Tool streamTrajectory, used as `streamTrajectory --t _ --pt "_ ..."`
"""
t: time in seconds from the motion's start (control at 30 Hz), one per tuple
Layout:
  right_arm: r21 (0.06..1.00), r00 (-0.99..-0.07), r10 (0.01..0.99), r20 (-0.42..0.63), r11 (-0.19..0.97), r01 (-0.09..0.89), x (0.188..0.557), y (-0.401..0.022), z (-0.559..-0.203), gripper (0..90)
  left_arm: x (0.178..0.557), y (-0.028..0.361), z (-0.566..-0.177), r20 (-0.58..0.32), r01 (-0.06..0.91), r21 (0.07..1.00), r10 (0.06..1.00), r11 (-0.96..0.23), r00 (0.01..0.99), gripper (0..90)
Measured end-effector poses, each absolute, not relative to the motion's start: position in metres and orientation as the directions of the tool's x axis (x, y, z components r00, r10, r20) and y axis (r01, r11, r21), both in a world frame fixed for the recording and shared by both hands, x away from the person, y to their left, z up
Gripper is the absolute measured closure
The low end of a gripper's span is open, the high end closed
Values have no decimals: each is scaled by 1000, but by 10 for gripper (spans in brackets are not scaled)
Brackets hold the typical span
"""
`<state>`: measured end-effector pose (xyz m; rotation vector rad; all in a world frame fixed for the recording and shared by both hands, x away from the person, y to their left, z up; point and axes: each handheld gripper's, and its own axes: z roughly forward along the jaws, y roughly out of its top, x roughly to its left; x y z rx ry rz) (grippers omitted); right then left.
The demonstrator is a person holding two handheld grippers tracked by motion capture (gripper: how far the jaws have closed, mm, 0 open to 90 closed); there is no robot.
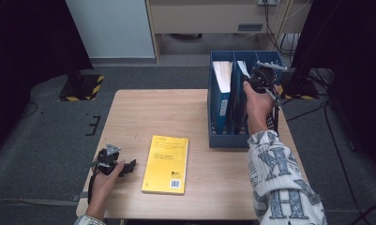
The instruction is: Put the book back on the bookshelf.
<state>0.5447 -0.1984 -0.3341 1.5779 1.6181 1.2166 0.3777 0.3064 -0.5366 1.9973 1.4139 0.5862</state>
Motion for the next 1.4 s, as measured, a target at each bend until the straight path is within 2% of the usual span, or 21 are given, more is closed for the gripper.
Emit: streamTrajectory --t 0.43,0.73,1.4 --pt "889 -131 976 174 -99 448 557 -199 -337 737 378 306 -537 6 670 703 944 -238 330 12" --pt "898 -139 982 126 -53 438 562 -191 -337 737 378 306 -537 8 669 703 943 -242 333 12" --pt "893 -150 974 169 -87 442 561 -182 -343 728 378 306 -537 5 670 703 944 -239 331 12"
